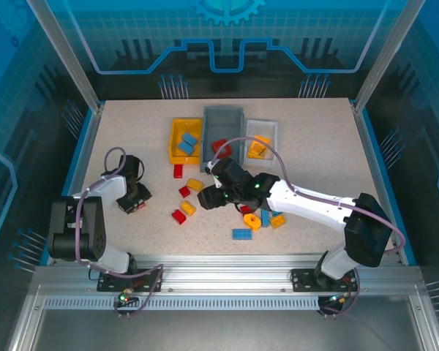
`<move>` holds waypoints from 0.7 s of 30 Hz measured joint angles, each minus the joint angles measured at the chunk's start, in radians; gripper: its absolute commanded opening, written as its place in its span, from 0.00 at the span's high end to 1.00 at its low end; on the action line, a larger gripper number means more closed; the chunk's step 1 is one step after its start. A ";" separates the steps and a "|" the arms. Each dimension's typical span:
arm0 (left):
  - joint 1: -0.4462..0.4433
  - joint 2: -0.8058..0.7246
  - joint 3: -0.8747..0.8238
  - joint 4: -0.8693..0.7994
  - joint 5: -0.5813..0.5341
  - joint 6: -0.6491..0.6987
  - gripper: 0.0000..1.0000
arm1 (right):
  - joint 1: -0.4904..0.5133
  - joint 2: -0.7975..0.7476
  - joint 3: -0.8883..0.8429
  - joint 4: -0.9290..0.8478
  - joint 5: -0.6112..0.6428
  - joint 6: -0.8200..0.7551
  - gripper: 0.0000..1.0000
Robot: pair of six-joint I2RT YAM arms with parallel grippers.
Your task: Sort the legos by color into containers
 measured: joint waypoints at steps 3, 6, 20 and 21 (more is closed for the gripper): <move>0.001 -0.028 -0.015 0.022 0.014 0.012 0.75 | 0.007 -0.027 -0.024 0.024 0.001 0.021 0.38; -0.032 -0.069 -0.023 0.036 0.030 0.016 0.77 | 0.008 -0.085 -0.077 0.064 0.023 0.043 0.38; -0.532 0.083 0.657 -0.002 0.062 0.143 0.77 | -0.130 -0.420 -0.375 0.178 0.204 0.229 0.37; -0.541 0.139 0.717 -0.007 0.068 0.148 0.76 | -0.135 -0.426 -0.377 0.177 0.207 0.237 0.37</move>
